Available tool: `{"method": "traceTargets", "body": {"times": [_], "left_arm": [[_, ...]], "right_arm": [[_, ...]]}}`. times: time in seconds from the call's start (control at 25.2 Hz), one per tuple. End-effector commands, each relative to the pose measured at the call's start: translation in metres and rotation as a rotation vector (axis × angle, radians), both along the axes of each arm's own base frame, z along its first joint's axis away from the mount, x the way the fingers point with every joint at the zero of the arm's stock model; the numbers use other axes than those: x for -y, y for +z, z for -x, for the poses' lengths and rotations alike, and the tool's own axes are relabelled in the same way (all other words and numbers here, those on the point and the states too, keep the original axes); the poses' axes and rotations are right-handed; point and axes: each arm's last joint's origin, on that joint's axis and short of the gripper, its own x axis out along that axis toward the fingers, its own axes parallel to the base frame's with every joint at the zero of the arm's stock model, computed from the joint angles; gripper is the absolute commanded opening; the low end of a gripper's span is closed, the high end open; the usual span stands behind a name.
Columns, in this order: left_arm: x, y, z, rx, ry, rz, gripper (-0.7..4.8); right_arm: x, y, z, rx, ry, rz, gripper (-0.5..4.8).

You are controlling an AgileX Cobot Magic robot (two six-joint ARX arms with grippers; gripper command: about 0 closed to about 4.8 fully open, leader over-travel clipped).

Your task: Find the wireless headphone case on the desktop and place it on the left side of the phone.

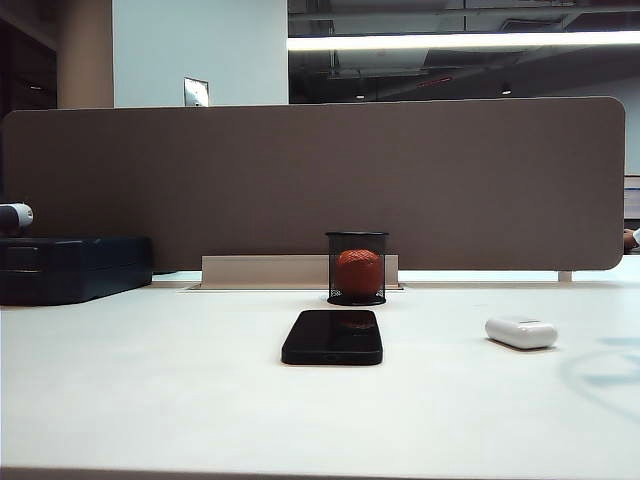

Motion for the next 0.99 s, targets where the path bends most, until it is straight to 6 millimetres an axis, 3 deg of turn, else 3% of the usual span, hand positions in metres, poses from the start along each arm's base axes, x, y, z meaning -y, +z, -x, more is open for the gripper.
{"method": "traceTargets", "body": {"times": [0.04,0.4,0.68,0.83,0.99], "left_arm": [[0.000,0.003,0.000,0.019,-0.007,-0.003,-0.05],[0.000,0.003,0.000,0.019,-0.005,-0.003,-0.05],[0.000,0.002,0.000,0.018,-0.005,-0.003,-0.05],[0.000,0.003,0.000,0.019,-0.005,-0.003,-0.05],[0.000,0.003,0.000,0.019,-0.005,-0.003,-0.05]], "right_arm": [[0.002,0.002,0.000,0.023,-0.023,0.045,-0.09],[0.002,-0.003,-0.005,0.003,0.005,0.030,-0.09],[0.000,-0.017,-0.022,-0.064,0.019,0.031,0.07],[-0.001,-0.024,-0.036,-0.107,0.023,0.031,0.49],[-0.002,-0.039,-0.061,-0.181,0.024,0.032,1.80]]}}
